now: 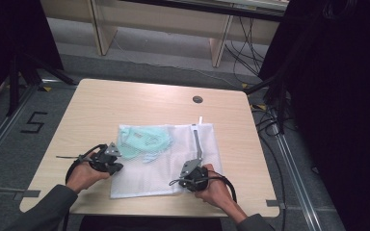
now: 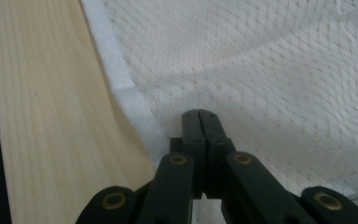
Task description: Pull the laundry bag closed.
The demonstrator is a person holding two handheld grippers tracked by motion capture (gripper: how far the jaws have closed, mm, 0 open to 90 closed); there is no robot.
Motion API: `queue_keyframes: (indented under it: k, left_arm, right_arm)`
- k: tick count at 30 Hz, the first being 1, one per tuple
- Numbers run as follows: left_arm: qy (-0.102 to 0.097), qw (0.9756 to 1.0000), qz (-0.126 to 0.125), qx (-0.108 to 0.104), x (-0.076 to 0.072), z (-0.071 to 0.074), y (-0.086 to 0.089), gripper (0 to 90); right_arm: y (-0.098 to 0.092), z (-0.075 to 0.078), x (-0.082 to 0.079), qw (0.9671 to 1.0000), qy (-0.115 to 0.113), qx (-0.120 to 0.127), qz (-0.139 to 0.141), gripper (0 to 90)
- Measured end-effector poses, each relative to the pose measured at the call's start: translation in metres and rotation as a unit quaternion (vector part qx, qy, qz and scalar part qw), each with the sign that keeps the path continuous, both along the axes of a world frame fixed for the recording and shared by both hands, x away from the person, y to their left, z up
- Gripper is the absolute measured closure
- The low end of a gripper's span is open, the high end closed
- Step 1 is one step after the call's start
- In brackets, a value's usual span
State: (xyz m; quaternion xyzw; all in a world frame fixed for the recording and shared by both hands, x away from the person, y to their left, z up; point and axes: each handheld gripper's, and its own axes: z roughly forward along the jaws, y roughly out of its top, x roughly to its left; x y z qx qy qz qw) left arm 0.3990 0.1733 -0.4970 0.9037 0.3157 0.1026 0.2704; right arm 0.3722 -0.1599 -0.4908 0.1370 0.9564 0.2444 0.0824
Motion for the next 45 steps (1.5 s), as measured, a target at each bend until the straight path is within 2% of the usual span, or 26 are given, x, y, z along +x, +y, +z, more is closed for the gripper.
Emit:
queue_keyframes:
  k: [1,2,3,5,9,12,13,14,15,17,19,20,21,22,26,27,30,33,35,36,37,39,40,41,43,45]
  left_arm:
    - [0.002,1.0000,0.007,0.000,-0.001,0.000,0.001,89.6]
    - [-0.010,0.9999,0.011,-0.002,-0.003,-0.001,0.002,89.6]
    - [0.000,1.0000,0.003,0.003,-0.002,0.000,0.003,89.6]
    - [-0.004,0.9999,0.015,-0.006,-0.003,-0.002,0.005,89.6]
    - [-0.012,0.9999,0.012,-0.001,-0.002,-0.001,0.006,89.6]
    - [-0.009,0.9998,0.017,0.004,-0.001,-0.001,0.005,89.6]
    - [-0.003,0.9999,0.014,0.004,-0.001,-0.001,0.006,89.6]
    - [-0.016,0.9997,0.016,0.004,-0.001,-0.001,0.006,89.6]
    - [-0.014,0.9997,0.017,0.004,-0.001,-0.001,0.006,89.6]
    - [-0.008,0.9999,0.013,0.007,0.000,-0.001,0.006,89.6]
    - [-0.014,0.9998,0.015,0.003,0.002,-0.001,0.008,89.6]
    - [-0.002,0.9992,0.037,-0.016,0.008,-0.003,0.014,89.6]
    - [-0.001,0.9991,0.039,-0.018,0.009,-0.003,0.017,89.6]
    - [0.006,0.9991,0.038,-0.019,0.010,-0.002,0.019,89.6]
    - [-0.007,0.9993,0.035,-0.011,0.007,-0.003,0.017,89.6]
    - [-0.007,0.9996,0.027,-0.003,0.006,-0.002,0.016,89.5]
    - [-0.009,0.9995,0.029,-0.007,0.006,-0.002,0.016,89.3]
    - [-0.012,0.9995,0.027,-0.010,0.004,0.001,0.015,87.5]
    - [-0.023,0.9992,0.025,-0.021,0.003,0.006,0.011,87.2]
    - [-0.033,0.9984,0.026,-0.038,-0.001,0.011,0.006,86.8]
    - [-0.033,0.9984,0.026,-0.038,-0.001,0.011,0.006,85.7]
    - [-0.020,0.9975,0.008,-0.068,-0.006,0.012,-0.005,82.3]
    - [-0.020,0.9975,0.008,-0.068,-0.006,0.012,-0.005,80.0]
    - [-0.006,0.9969,-0.002,-0.079,-0.009,0.010,-0.013,78.3]
    - [-0.009,0.9975,-0.014,-0.068,-0.012,0.010,-0.020,73.2]
    - [-0.011,0.9966,-0.026,-0.078,-0.013,0.010,-0.028,69.5]
  right_arm:
    - [0.002,0.000,-0.001,1.0000,-0.002,-0.001,0.002,90.0]
    - [0.004,0.000,-0.001,1.0000,-0.004,-0.003,0.007,90.0]
    - [0.006,0.000,-0.001,1.0000,0.000,0.000,0.006,90.0]
    - [0.007,0.000,-0.001,1.0000,-0.002,0.001,0.008,90.0]
    - [0.007,0.000,-0.001,1.0000,0.002,0.005,0.007,90.0]
    - [0.003,0.003,0.000,0.9997,0.007,0.022,-0.004,90.0]
    - [0.000,0.006,0.002,0.9996,0.002,0.027,-0.006,90.0]
    - [-0.004,0.010,0.003,0.9994,-0.003,0.033,-0.013,90.0]
    - [-0.008,0.014,0.006,0.9991,-0.005,0.039,-0.015,90.0]
    - [-0.019,0.020,0.009,0.9987,-0.014,0.039,-0.030,90.0]
    - [-0.031,0.024,0.010,0.9977,-0.016,0.043,-0.051,89.9]
    - [-0.036,0.025,0.011,0.9976,-0.017,0.042,-0.053,89.7]
    - [-0.041,0.026,0.011,0.9973,-0.014,0.041,-0.060,89.5]
    - [-0.045,0.026,0.011,0.9972,-0.012,0.043,-0.061,89.0]
    - [-0.054,0.028,0.014,0.9974,-0.018,0.045,-0.053,86.7]
    - [-0.056,0.028,0.012,0.9963,0.002,0.052,-0.069,83.7]
    - [-0.058,0.026,0.014,0.9980,-0.001,0.039,-0.050,80.6]
    - [-0.057,0.024,0.012,0.9982,0.018,0.035,-0.044,76.1]
    - [-0.056,0.023,0.012,0.9986,0.016,0.031,-0.040,75.1]
    - [-0.056,0.021,0.012,0.9987,0.028,0.024,-0.035,72.2]
    - [-0.056,0.021,0.012,0.9987,0.028,0.024,-0.035,72.2]
    - [-0.055,0.017,0.013,0.9989,0.036,0.022,-0.020,68.1]
    - [-0.055,0.016,0.013,0.9989,0.037,0.021,-0.019,67.4]
    - [-0.055,0.016,0.012,0.9986,0.041,0.020,-0.025,65.9]
    - [-0.054,0.016,0.012,0.9986,0.043,0.022,-0.023,63.1]
    - [-0.053,0.014,0.012,0.9985,0.050,0.018,-0.016,61.5]
